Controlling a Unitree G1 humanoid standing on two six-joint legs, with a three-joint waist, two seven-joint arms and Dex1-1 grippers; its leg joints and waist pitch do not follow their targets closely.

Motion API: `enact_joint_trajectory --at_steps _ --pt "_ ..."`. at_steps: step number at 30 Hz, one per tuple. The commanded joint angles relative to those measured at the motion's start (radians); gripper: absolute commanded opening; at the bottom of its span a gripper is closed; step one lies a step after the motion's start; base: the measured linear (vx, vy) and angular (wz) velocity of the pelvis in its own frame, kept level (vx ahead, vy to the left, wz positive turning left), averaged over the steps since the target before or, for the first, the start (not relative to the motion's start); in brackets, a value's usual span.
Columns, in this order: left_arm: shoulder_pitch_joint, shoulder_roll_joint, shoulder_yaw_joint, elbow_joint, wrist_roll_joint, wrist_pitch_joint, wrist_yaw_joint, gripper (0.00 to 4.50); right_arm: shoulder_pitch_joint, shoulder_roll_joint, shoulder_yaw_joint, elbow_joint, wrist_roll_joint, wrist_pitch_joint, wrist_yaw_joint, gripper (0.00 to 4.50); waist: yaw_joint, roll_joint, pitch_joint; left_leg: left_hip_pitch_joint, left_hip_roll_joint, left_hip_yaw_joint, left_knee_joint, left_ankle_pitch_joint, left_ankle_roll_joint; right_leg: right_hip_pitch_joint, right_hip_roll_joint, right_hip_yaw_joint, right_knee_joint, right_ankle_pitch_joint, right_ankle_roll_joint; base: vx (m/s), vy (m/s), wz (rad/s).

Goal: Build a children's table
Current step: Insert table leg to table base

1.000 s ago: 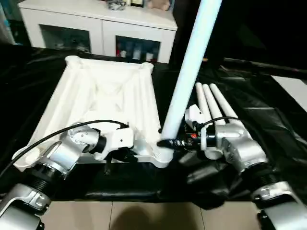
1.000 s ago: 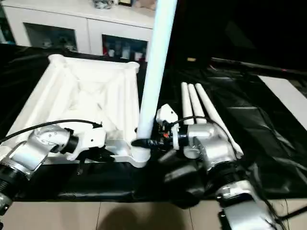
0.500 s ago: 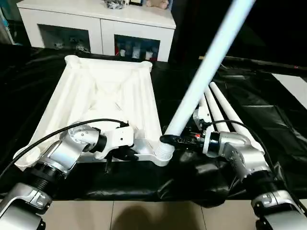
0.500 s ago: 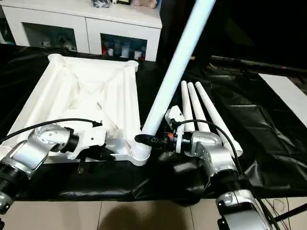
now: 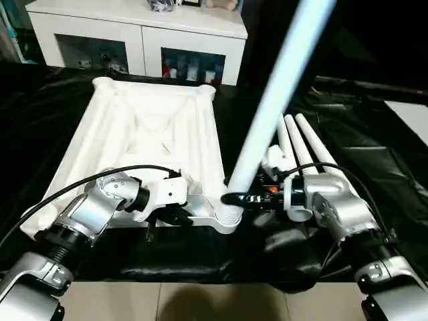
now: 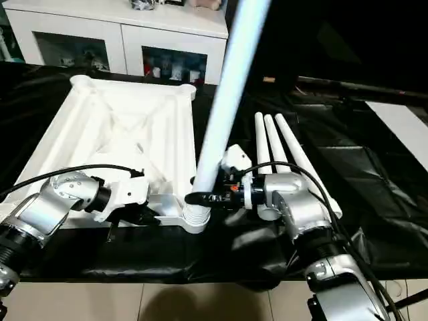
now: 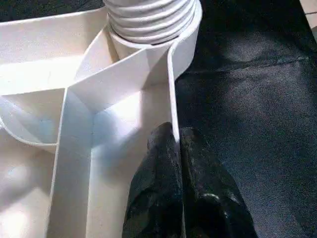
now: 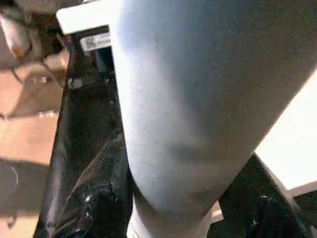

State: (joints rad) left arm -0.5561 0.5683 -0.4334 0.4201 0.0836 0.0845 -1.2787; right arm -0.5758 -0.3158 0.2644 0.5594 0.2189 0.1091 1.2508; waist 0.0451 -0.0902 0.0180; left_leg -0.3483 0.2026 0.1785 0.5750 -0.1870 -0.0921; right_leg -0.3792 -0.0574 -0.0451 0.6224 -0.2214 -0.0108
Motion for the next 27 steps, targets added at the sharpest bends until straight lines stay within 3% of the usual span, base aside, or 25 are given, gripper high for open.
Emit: enact_joint_trajectory --at_steps 1,2,8,12,15,17,21,27 --pt "-0.016 0.003 -0.022 0.003 0.028 -0.007 -0.005 0.0 0.085 -0.025 0.119 0.121 -0.141 0.05 -0.006 1.84 -0.004 0.029 -0.018 0.011 0.042 -0.018 -0.08 -0.366 -0.02 0.009 -0.08 0.049 -0.099 -0.353 -0.165 0.0 0.0 0.0" --pt "-0.015 0.003 -0.021 0.001 0.028 -0.005 -0.004 0.0 0.09 -0.025 0.125 0.117 -0.143 0.049 -0.004 1.84 -0.006 0.022 -0.019 0.013 0.043 -0.02 -0.082 -0.392 -0.025 0.007 -0.078 0.048 -0.101 -0.371 -0.158 0.0 0.0 0.0" --pt "-0.004 0.006 -0.018 -0.006 0.028 -0.003 -0.002 0.0 0.11 -0.017 0.122 0.124 -0.149 0.019 -0.025 1.84 -0.011 0.025 -0.019 0.014 0.042 -0.021 -0.085 -0.409 -0.025 0.007 -0.079 0.049 -0.103 -0.354 -0.164 0.0 0.0 0.0" --pt "-0.003 0.007 -0.017 -0.006 0.029 -0.001 -0.005 0.0 0.092 0.018 0.056 0.155 -0.094 0.045 -0.064 1.84 -0.014 0.025 -0.014 0.018 0.041 -0.025 -0.086 -0.454 -0.028 0.004 -0.081 0.049 -0.111 -0.436 -0.146 0.0 0.0 0.0" --pt "-0.002 0.007 -0.02 -0.005 0.027 0.0 -0.007 0.0 0.053 0.051 -0.032 0.224 -0.041 0.079 -0.144 1.84 -0.019 0.025 -0.013 0.019 0.04 -0.031 -0.088 -0.477 -0.031 0.0 -0.084 0.048 -0.118 -0.513 -0.124 0.0 0.0 0.0" --pt "-0.001 0.006 -0.02 -0.007 0.026 0.001 -0.009 0.0 0.047 0.048 -0.048 0.246 -0.036 0.086 -0.162 1.84 -0.023 0.026 -0.011 0.02 0.04 -0.035 -0.089 -0.493 -0.034 -0.001 -0.084 0.046 -0.12 -0.542 -0.121 0.0 0.0 0.0" --pt "0.0 0.007 -0.021 -0.008 0.025 0.003 -0.01 0.0 0.062 0.03 -0.033 0.246 -0.045 0.102 -0.141 1.84 -0.021 0.026 -0.011 0.024 0.04 -0.036 -0.089 -0.512 -0.035 -0.005 -0.083 0.045 -0.125 -0.557 -0.106 0.0 0.0 0.0" --pt "0.003 0.011 -0.023 -0.012 0.028 0.004 -0.011 0.0 0.107 -0.007 0.028 0.222 -0.098 0.08 -0.076 1.84 -0.014 0.026 -0.013 0.024 0.042 -0.027 -0.09 -0.476 -0.025 -0.004 -0.08 0.05 -0.117 -0.448 -0.141 0.0 0.0 0.0"
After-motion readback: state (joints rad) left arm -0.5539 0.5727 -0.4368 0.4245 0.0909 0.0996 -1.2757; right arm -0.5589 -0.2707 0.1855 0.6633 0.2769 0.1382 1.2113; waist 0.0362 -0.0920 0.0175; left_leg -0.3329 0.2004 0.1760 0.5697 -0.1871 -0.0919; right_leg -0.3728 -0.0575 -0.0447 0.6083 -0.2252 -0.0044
